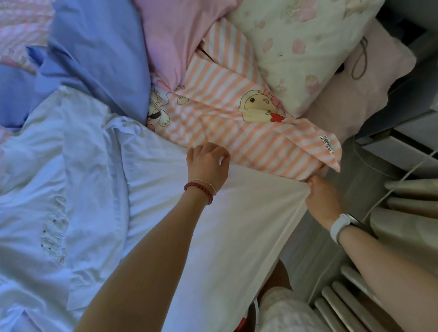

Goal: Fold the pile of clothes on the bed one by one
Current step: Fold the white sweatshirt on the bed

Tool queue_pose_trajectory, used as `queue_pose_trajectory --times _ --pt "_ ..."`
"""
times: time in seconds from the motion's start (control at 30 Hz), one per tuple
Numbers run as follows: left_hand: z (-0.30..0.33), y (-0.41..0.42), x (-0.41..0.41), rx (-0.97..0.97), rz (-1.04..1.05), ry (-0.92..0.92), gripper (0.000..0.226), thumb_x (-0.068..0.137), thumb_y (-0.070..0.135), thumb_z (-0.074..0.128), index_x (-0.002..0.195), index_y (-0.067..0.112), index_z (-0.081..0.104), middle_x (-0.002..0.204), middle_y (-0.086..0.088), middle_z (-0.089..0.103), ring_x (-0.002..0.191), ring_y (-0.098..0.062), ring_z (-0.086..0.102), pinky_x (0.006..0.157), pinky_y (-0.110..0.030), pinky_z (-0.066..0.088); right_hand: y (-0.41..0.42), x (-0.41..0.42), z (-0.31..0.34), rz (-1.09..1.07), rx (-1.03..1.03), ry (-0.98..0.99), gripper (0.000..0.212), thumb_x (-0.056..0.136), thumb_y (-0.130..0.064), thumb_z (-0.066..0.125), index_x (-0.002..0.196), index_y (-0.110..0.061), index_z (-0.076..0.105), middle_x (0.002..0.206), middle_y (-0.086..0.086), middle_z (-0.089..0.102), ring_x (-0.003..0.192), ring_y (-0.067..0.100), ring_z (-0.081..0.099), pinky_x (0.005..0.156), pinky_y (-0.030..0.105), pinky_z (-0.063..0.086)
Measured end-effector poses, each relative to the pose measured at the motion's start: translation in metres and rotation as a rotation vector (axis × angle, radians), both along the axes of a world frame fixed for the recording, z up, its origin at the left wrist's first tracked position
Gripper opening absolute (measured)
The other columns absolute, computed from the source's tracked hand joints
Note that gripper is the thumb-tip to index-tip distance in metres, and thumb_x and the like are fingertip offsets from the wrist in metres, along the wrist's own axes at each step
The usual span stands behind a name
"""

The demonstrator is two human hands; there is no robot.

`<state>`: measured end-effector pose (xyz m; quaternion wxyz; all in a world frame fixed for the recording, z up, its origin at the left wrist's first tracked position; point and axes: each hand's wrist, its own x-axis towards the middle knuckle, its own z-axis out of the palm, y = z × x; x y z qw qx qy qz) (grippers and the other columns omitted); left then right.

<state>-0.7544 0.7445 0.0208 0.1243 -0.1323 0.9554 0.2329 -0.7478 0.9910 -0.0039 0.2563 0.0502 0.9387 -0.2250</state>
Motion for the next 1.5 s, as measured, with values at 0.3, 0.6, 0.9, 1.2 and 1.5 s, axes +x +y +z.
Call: queue_pose_trajectory --times 0.3,0.6,0.9,1.2,1.5 --pt "-0.010 -0.008 0.075 -0.174 0.082 0.025 0.064 0.083 0.020 0.062 0.142 0.017 0.037 0.149 -0.017 0.030 0.139 -0.039 0.023 0.108 -0.058 0.010 -0.050 0.014 0.019 0.030 -0.028 0.412 0.029 0.086 -0.015 0.038 0.111 -0.008 0.053 0.116 0.013 0.055 0.113 0.031 0.048 0.093 0.052 0.038" --pt "-0.005 -0.011 0.133 0.114 0.267 0.205 0.037 0.080 0.014 0.037 0.101 0.007 0.067 0.108 -0.010 0.066 0.108 -0.020 0.055 0.087 -0.042 0.051 -0.118 0.007 0.005 1.010 0.212 0.211 0.051 0.095 -0.028 0.024 0.144 -0.020 0.032 0.153 0.001 0.028 0.141 0.025 0.022 0.109 0.058 0.023" --pt "0.003 -0.075 0.209 -0.144 0.740 0.197 0.033 0.082 0.026 0.039 0.111 0.019 0.053 0.120 -0.016 0.057 0.113 -0.033 0.050 0.092 -0.053 0.040 -0.187 0.031 0.026 1.158 0.160 0.259 0.050 0.084 -0.027 0.045 0.132 -0.014 0.050 0.140 0.016 0.045 0.132 0.034 0.039 0.105 0.064 0.023" --pt "0.004 -0.179 0.258 -0.083 1.178 -0.203 0.061 0.091 0.041 0.049 0.144 0.016 0.031 0.146 -0.014 0.035 0.136 -0.033 0.025 0.109 -0.046 0.019 -0.287 0.056 0.034 1.139 -0.144 0.343 0.035 0.078 -0.015 0.048 0.109 -0.006 0.062 0.110 0.015 0.061 0.096 0.035 0.060 0.074 0.043 0.051" --pt "0.011 -0.198 0.272 0.200 1.228 0.104 0.021 0.096 0.016 0.047 0.099 -0.004 0.053 0.081 -0.012 0.053 0.076 -0.031 0.052 0.063 -0.030 0.033 -0.348 0.048 0.034 1.548 0.092 0.485 0.043 0.082 -0.025 0.033 0.102 -0.009 0.068 0.109 0.015 0.064 0.113 0.039 0.055 0.098 0.059 0.037"
